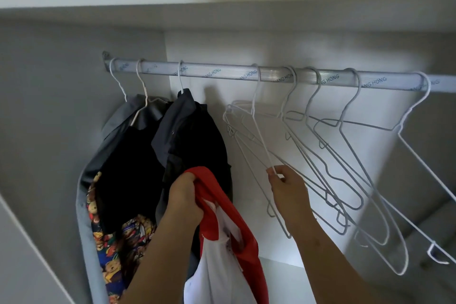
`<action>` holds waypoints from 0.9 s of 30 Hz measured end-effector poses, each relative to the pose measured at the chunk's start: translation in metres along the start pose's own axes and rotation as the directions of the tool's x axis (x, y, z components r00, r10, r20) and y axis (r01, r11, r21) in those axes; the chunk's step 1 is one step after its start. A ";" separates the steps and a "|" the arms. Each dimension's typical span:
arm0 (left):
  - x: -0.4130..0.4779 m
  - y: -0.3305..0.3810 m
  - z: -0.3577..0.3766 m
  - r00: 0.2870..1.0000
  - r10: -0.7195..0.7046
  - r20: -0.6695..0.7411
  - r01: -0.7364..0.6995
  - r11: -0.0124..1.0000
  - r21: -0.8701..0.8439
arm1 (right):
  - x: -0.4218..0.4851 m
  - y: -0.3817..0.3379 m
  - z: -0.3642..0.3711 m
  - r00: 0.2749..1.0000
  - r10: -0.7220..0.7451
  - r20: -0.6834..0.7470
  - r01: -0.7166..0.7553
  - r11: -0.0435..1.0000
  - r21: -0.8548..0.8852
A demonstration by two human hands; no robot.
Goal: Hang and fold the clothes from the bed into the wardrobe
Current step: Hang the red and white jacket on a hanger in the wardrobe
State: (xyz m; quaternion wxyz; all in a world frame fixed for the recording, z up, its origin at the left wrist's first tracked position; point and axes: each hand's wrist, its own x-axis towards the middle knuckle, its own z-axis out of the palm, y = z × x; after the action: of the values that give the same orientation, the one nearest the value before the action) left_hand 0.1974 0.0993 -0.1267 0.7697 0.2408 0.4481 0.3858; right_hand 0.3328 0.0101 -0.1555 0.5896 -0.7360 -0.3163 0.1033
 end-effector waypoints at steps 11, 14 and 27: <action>0.006 0.014 -0.014 0.995 0.032 -0.093 -0.042 0.994 -0.106 | 0.002 -0.024 0.027 0.995 0.042 0.086 -0.056 0.985 0.165; 0.006 0.018 -0.014 0.993 0.052 -0.102 -0.063 0.992 -0.112 | 0.004 -0.035 0.032 0.996 0.009 0.088 -0.029 0.973 0.229; 0.002 0.008 -0.005 0.973 0.208 0.104 -0.222 0.964 0.145 | -0.045 0.047 0.026 0.976 -0.026 0.218 0.017 0.999 0.045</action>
State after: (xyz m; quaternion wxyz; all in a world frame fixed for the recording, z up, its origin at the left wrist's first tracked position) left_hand 0.1911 0.1059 -0.1245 0.7210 0.3639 0.4138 0.4201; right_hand 0.3003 -0.0008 -0.2167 0.5680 -0.7040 -0.3846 0.1839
